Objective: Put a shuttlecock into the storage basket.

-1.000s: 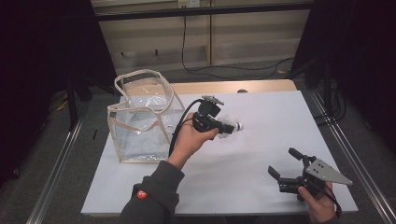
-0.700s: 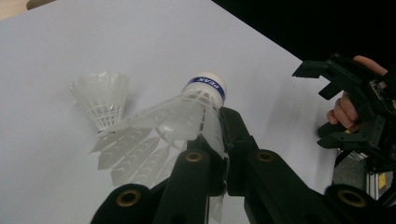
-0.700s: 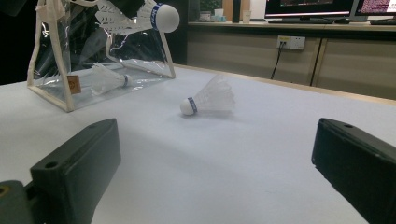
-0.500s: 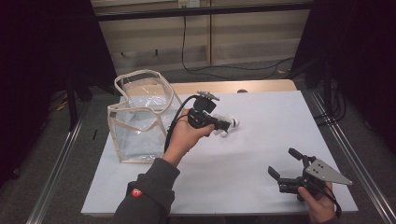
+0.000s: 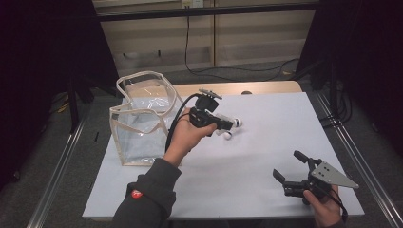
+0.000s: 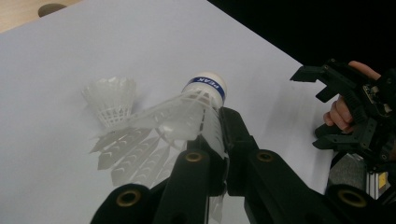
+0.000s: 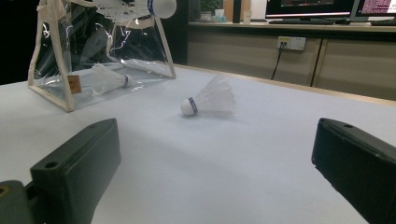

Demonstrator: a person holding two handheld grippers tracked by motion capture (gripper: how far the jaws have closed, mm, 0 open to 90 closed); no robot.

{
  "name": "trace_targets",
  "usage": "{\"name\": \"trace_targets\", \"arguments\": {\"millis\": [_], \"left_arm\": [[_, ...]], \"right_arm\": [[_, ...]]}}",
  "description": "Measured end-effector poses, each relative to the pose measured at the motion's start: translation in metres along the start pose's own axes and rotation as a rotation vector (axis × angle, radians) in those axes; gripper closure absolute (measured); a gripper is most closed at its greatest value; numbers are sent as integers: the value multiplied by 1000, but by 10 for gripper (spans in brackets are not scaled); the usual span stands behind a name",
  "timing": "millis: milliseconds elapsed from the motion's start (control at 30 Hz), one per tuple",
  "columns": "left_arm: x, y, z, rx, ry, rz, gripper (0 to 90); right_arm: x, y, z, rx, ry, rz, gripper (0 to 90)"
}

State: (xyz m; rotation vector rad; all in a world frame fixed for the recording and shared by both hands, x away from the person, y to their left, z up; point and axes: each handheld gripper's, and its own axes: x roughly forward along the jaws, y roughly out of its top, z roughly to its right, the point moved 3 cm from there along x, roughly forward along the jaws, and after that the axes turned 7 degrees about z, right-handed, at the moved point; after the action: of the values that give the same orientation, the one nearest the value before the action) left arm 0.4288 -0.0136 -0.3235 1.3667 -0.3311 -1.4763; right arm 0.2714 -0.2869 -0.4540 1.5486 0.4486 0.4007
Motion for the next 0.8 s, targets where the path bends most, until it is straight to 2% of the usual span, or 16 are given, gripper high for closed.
{"name": "trace_targets", "arguments": {"millis": [333, 667, 767, 800], "left_arm": [[-10, 5, 0, 2, 18, -1, 893], [-16, 7, -3, -7, 15, -12, 893], [-19, 8, -3, -7, 29, -15, 893], [-20, 9, -4, -6, 15, -11, 893]], "right_arm": [[-1, 0, -1, -2, 1, -3, 11], [-1, 0, -1, -1, 1, -3, 11], [-1, 0, 0, -1, 0, -4, 11], [-1, 0, 0, -2, -1, -3, 11]]}}
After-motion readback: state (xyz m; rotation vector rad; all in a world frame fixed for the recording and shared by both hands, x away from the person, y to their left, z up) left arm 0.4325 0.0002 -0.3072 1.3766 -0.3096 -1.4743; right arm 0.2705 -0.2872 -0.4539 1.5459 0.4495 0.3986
